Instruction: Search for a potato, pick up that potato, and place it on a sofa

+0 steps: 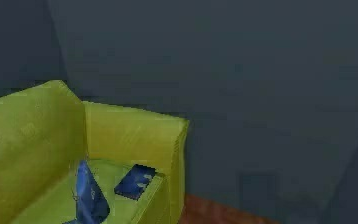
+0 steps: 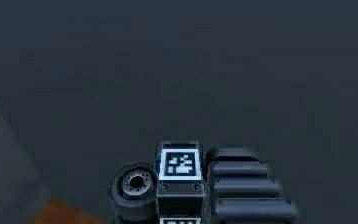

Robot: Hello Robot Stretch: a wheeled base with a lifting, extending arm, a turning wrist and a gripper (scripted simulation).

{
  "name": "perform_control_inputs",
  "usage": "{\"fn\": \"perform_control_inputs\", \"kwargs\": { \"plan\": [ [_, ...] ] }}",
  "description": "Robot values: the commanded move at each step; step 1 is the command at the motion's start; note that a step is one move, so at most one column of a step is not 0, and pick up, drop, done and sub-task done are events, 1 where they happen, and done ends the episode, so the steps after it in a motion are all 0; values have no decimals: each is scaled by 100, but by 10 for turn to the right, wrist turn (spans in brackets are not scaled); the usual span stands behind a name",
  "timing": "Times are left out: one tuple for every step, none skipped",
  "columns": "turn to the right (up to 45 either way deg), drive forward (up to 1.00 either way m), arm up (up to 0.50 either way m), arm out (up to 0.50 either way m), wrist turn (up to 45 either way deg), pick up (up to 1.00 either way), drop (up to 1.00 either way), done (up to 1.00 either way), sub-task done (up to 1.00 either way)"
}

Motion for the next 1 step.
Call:
{"fn": "perform_control_inputs", "kwargs": {
  "plan": [
    [450,0,0,0,0,0,0,0,0]
  ]
}}
